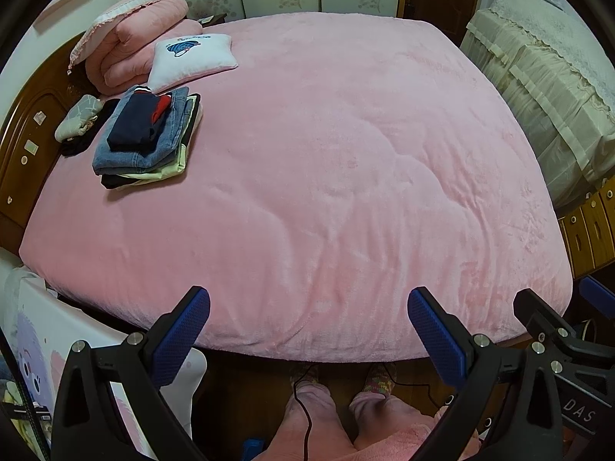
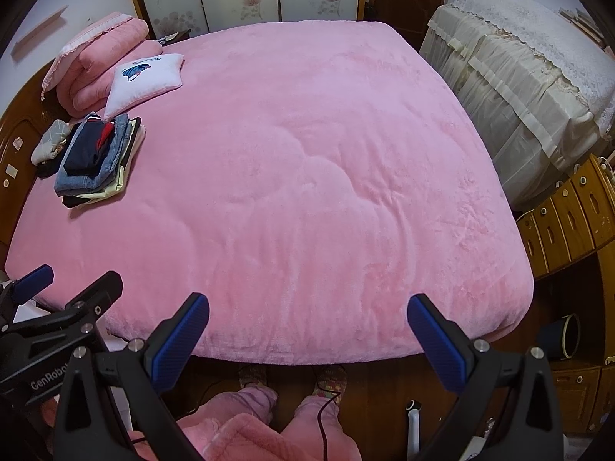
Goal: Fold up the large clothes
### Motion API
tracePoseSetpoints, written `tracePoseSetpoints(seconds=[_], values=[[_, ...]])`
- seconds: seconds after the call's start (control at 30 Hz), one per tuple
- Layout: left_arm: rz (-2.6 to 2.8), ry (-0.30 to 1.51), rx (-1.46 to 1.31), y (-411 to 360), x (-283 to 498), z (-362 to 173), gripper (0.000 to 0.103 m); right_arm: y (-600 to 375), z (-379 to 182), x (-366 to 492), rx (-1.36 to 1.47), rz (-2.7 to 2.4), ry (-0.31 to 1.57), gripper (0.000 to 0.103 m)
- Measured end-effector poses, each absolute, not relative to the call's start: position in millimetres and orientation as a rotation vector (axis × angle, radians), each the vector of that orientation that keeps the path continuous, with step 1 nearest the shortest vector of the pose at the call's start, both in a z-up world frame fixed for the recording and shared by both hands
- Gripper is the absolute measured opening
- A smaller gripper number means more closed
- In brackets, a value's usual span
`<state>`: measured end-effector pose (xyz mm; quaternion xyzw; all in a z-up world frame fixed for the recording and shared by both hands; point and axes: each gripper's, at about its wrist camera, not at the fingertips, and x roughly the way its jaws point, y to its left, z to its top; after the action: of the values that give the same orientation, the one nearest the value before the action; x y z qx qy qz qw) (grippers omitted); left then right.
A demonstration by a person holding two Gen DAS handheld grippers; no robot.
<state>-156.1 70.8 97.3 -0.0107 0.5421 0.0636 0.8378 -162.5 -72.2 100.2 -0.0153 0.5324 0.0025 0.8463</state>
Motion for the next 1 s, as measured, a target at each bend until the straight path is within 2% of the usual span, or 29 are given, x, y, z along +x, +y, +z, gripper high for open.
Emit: tracePoseSetpoints(seconds=[1.0], values=[[0.145,1.152,-0.009,63.6,-162.4,98.4,0.102,-80.9,98.0,-163.4,-0.012,0.018,1.137,0.103]])
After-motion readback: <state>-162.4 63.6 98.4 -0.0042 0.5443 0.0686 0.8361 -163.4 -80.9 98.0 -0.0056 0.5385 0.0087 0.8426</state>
